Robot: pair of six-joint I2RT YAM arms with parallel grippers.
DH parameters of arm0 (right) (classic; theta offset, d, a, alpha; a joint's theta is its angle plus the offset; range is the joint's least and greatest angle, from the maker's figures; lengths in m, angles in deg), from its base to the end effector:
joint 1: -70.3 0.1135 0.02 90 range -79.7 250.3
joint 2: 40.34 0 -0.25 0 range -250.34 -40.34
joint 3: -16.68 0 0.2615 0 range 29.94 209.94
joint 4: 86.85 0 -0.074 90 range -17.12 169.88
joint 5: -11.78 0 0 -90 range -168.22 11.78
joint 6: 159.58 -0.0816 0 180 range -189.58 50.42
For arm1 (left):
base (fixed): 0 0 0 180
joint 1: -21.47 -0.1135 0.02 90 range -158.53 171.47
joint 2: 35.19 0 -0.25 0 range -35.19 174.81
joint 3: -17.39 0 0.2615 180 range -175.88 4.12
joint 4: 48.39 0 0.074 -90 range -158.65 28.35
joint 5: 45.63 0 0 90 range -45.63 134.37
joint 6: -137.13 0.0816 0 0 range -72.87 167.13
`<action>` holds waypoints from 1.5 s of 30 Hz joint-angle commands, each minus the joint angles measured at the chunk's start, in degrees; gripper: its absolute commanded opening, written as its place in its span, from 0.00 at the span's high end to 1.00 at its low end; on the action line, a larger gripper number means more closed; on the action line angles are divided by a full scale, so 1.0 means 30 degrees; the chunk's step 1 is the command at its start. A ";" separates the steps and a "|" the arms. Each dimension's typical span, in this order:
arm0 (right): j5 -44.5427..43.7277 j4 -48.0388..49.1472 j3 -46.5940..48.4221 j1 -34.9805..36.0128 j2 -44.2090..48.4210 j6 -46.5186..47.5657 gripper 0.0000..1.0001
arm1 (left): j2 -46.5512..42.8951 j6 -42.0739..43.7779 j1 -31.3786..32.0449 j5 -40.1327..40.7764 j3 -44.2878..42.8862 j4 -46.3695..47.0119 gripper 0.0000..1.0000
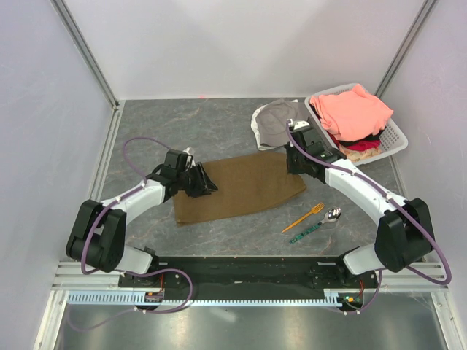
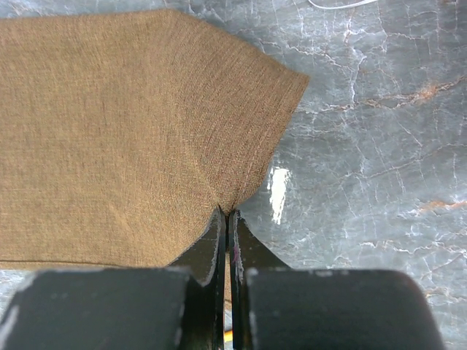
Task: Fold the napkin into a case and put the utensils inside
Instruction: Pick up the rectangle-folded napkin from the center of the board, then fold the rectangle-folded napkin at the center of the board.
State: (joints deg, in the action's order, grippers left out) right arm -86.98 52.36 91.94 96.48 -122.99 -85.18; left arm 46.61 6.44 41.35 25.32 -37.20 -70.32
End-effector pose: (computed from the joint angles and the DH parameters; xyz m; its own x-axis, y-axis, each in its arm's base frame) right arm 0.3200 0.1435 0.2126 -0.7369 -0.0661 -0.6728 -0.1524 0.9858 0.0700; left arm 0.2879 -0.1324 0.1271 -0.8798 -0.3372 -0.3351 -0.0677 0.7866 -0.6137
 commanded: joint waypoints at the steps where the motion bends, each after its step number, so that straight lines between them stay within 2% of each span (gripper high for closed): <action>1: -0.0567 -0.0257 0.0925 0.0794 0.0393 0.0452 1.00 | -0.1658 -0.0353 -0.0824 -0.0213 0.1027 0.0515 0.57; 5: -0.1330 -0.0374 0.1860 0.2493 -0.0308 0.0278 1.00 | -0.3325 -0.0500 -0.1702 -0.0126 0.2199 0.0107 0.61; 10: -0.1302 -0.0316 0.2887 0.4252 -0.1188 -0.0367 1.00 | -0.5144 -0.0792 -0.1792 0.1279 0.3693 -0.0743 0.67; 19: -0.0950 0.0094 0.4470 0.6538 -0.3032 -0.1334 1.00 | -0.7489 -0.1642 -0.1822 0.3360 0.5394 -0.2033 0.69; 32: -0.0540 0.0825 0.6901 0.8822 -0.5700 -0.2564 1.00 | -0.7198 -0.2024 -0.1822 0.3624 0.6038 -0.2296 0.73; 45: 0.0281 0.1207 0.9070 1.0142 -0.8160 -0.3561 1.00 | -0.7608 -0.2082 -0.1793 0.3829 0.6274 -0.2590 0.75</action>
State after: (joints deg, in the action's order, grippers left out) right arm -87.33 53.80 115.46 125.70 -145.96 -93.88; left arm 25.06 1.90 36.17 35.31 -18.14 -77.90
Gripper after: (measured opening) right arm 0.011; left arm 0.260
